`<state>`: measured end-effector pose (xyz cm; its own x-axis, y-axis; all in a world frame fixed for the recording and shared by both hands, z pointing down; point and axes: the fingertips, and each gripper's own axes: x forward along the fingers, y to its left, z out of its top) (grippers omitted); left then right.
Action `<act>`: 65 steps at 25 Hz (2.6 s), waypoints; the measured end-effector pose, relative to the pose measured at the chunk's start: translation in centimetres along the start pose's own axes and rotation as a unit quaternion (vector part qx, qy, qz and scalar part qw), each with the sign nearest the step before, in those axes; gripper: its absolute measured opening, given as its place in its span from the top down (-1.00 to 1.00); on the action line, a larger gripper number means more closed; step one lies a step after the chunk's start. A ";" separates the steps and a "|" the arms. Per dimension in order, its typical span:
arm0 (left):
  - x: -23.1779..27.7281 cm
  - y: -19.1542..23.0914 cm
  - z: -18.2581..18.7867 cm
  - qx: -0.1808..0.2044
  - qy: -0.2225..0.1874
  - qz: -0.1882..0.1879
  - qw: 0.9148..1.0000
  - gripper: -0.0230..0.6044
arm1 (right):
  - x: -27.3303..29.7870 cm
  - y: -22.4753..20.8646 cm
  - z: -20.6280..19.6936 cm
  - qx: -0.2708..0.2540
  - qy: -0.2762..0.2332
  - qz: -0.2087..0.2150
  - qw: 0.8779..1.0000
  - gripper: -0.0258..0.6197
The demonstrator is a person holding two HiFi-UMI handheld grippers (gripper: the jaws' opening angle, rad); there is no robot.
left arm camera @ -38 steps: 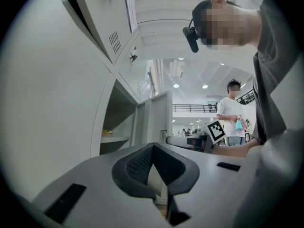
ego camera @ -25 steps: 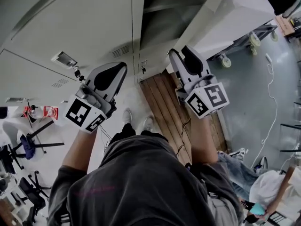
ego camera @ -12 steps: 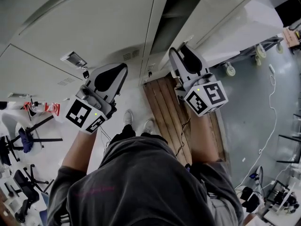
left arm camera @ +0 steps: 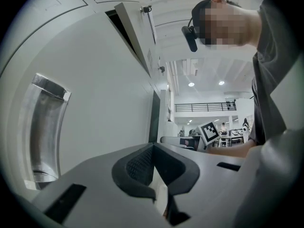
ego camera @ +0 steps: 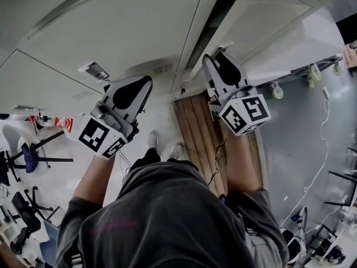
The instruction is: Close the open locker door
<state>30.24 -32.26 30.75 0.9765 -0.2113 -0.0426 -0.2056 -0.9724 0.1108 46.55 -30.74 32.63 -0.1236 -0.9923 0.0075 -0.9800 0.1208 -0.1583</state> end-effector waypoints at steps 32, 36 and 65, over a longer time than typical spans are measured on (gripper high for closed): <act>0.8 2.1 -0.2 0.004 0.005 0.044 0.999 0.88 | 4.7 -0.9 -0.4 0.007 -0.002 0.047 0.999 0.50; 1.1 1.8 -0.2 0.005 0.005 0.044 0.999 0.88 | 4.5 -0.8 -0.3 0.008 -0.004 0.052 0.999 0.50; -8.1 -5.0 1.2 0.023 -0.019 0.094 0.995 0.88 | -6.3 7.8 0.6 0.015 -0.019 0.078 0.997 0.57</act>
<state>23.25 -25.75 29.36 0.9174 -0.3929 -0.0631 -0.3882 -0.9185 0.0750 39.80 -23.58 30.81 -0.2682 -0.9616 -0.0579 -0.9439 0.2743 -0.1838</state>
